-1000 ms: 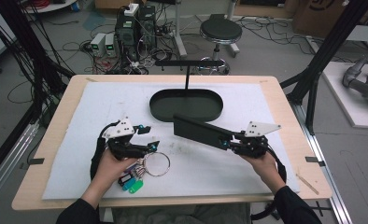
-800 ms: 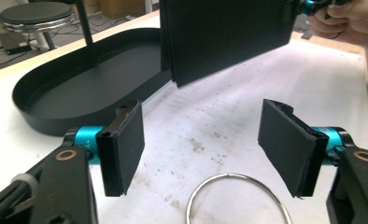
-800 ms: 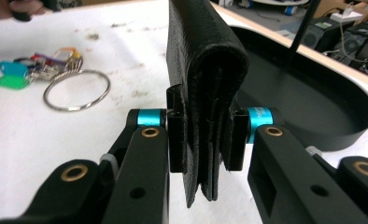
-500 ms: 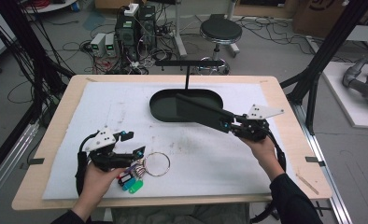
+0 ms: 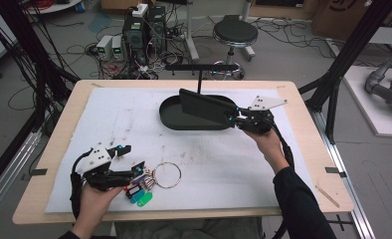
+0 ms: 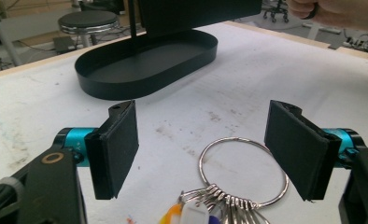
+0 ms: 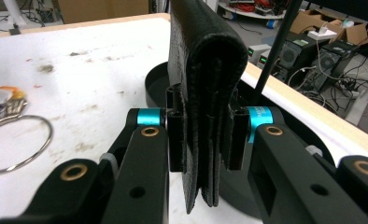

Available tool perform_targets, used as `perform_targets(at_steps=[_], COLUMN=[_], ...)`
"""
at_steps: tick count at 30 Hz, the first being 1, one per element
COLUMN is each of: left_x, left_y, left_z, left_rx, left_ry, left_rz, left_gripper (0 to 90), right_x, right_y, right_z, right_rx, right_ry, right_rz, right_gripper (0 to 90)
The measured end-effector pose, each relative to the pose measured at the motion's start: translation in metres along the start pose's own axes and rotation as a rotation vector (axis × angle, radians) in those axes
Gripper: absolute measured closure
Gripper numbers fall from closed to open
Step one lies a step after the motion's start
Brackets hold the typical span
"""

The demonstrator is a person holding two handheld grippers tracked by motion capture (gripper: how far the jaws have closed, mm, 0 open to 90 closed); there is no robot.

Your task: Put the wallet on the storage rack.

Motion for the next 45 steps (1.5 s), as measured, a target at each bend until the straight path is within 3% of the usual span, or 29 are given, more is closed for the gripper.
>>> perform_targets(at_steps=[9, 15, 25, 28, 33, 45], left_x=[-0.003, -0.003, -0.002, -0.002, -0.003, -0.006], left_y=[-0.001, -0.001, -0.002, -0.002, -0.002, -0.003], left_z=[0.004, 0.003, 0.003, 0.005, 0.006, 0.005], left_rx=[-0.021, -0.020, -0.026, -0.021, -0.018, -0.009], left_ry=[-0.034, -0.031, -0.047, -0.049, -0.055, -0.056], left_rz=[0.015, 0.017, 0.021, 0.025, 0.026, 0.029], left_gripper=[24.5, 24.5, 24.5, 24.6, 24.6, 24.5], right_x=[0.036, 0.052, 0.081, 0.088, 0.097, 0.101], right_y=[-0.001, -0.003, -0.016, -0.018, -0.022, -0.039], right_z=[0.006, 0.011, 0.020, 0.022, 0.024, 0.034], right_rx=[0.015, 0.025, 0.076, 0.066, 0.056, 0.037], right_ry=[0.008, -0.017, -0.014, -0.013, 0.006, -0.019], right_rz=[-0.032, -0.032, -0.045, -0.041, -0.036, -0.066], right_gripper=[76.5, 76.7, 76.8, 76.8, 76.7, 74.7])
Point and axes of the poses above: each handheld gripper's, and its own axes: x roughly forward along the jaws, y roughly out of its top, z roughly to its right, the point moved 6 cm from there along x, roughly forward along the jaws, and after that the axes turned 12 degrees about -x, right-handed, at the moved point
